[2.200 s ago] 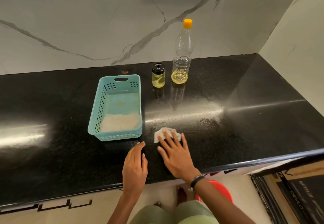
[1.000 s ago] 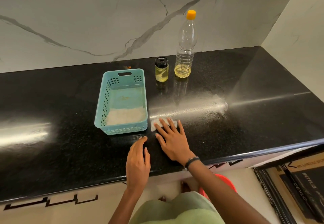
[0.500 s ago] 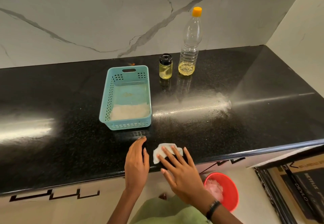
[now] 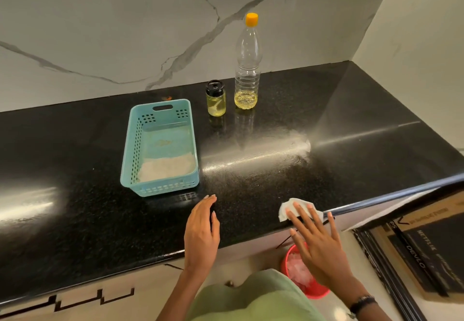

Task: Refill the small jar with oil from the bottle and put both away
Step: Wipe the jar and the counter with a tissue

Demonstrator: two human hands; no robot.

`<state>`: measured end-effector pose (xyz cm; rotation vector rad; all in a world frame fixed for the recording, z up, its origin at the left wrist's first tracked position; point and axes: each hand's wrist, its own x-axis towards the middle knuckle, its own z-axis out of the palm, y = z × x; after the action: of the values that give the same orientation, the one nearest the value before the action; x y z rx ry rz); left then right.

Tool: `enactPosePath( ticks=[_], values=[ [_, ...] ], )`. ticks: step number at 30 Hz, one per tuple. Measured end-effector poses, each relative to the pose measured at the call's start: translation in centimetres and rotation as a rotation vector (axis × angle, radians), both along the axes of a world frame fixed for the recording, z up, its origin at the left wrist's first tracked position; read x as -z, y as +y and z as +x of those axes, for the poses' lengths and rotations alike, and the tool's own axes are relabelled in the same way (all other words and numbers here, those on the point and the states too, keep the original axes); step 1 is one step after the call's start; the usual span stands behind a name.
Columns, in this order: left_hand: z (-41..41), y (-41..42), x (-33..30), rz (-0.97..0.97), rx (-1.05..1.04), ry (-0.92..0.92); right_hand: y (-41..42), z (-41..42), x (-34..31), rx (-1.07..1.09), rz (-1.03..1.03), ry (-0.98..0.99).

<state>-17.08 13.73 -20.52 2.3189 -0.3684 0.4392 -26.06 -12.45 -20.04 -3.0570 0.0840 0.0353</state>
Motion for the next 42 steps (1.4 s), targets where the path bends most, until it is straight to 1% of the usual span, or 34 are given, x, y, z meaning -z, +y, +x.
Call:
enactPosePath(
  ticks=[5,14,22,30,34,37,42],
  values=[
    [0.6,-1.6,-0.1,0.019,0.019,0.021,-1.9,1.2,0.1,0.097,0.017,0.042],
    [2.5,-5.3,-0.9,0.003,-0.021,0.057,-3.7,8.8,-0.3,0.115,0.064,0.030],
    [5.3,-8.0,-1.8,-0.023,-0.094,0.090,-5.8,17.2,-0.8,0.021,0.060,0.060],
    [8.7,-9.3,-2.4,-0.031,-0.156,0.133,-6.0,26.0,-1.3,-0.032,0.108,0.086],
    [9.7,-9.4,-2.2,-0.032,-0.171,0.148,-5.0,30.4,-1.2,-0.039,0.130,0.094],
    [10.0,-9.1,-2.2,-0.024,-0.190,0.159,-2.8,32.5,-1.1,-0.052,0.142,0.103],
    [8.9,-8.1,-2.0,-0.018,-0.214,0.165,4.0,32.9,-1.3,-0.251,0.156,0.122]
  ],
)
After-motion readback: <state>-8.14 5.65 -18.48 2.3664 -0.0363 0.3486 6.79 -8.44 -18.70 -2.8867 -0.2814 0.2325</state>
